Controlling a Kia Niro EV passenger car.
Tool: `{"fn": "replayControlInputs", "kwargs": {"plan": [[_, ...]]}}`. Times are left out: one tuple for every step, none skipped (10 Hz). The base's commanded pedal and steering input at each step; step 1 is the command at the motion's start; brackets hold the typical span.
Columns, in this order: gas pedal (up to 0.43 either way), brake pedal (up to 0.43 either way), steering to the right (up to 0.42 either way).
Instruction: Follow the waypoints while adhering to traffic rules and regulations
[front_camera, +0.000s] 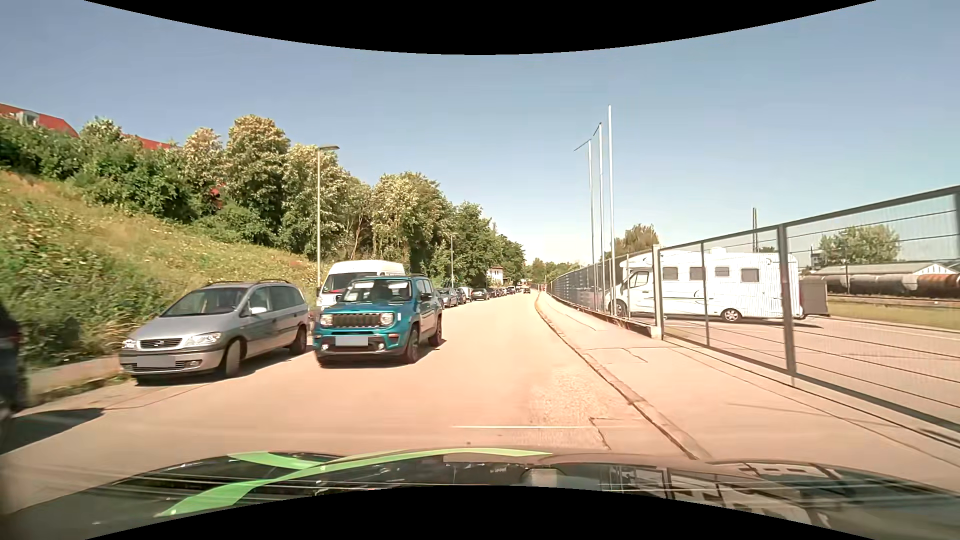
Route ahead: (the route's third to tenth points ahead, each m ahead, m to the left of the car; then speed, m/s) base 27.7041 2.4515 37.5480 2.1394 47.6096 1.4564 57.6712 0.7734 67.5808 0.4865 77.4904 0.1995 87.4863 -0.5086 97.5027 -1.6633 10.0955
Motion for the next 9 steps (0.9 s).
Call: {"fn": "replayControlInputs", "kwargs": {"plan": [[0.15,0.0,0.001],[0.157,0.0,0.0],[0.15,0.0,0.001],[0.157,0.0,0.002],[0.157,0.0,0.002],[0.15,0.0,0.002],[0.15,0.0,0.001],[0.15,0.0,0.001],[0.15,0.0,0.001]]}}
